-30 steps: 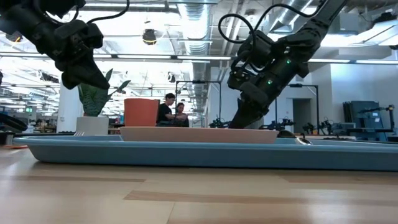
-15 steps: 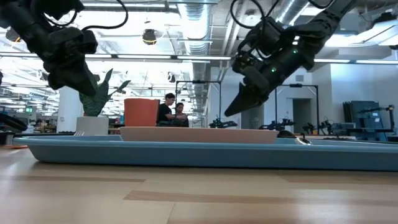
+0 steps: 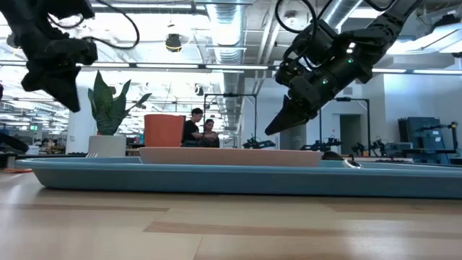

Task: Pick and place plate/cup/fork/spoon on tray
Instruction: Put the orange fork on the blue tray to the right of the orange plate

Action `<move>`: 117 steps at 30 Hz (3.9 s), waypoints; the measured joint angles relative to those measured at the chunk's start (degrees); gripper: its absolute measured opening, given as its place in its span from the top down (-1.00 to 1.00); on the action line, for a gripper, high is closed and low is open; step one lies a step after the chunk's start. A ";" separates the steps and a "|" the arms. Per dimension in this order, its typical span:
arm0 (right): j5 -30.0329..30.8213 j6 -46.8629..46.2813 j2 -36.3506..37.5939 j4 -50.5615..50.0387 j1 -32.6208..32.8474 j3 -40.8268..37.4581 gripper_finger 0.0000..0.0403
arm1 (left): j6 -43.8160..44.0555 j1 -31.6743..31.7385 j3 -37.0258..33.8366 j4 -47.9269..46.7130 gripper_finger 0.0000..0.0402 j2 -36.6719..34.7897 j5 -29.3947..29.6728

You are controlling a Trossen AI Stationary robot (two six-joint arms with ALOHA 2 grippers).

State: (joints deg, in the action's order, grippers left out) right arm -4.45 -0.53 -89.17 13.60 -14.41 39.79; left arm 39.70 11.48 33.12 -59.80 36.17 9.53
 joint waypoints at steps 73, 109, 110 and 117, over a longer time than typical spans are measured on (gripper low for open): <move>-0.70 4.10 -0.07 3.75 0.00 0.02 0.97 | 1.62 21.50 -10.29 16.99 0.98 -0.60 0.60; 8.94 -10.35 -9.72 9.58 7.72 24.82 0.21 | -7.02 12.78 -10.14 78.15 0.98 4.86 -0.10; 9.41 -10.49 -10.68 9.04 7.62 25.88 0.17 | -6.99 12.42 -10.14 79.59 0.98 5.97 -0.19; 12.69 -10.19 -17.60 8.75 6.67 34.55 0.11 | -6.25 10.36 -10.16 83.83 0.98 11.01 -0.24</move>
State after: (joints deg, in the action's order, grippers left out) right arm 8.24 -10.72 -106.77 22.35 -7.74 74.34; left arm 33.45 21.84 22.96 24.03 47.18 9.29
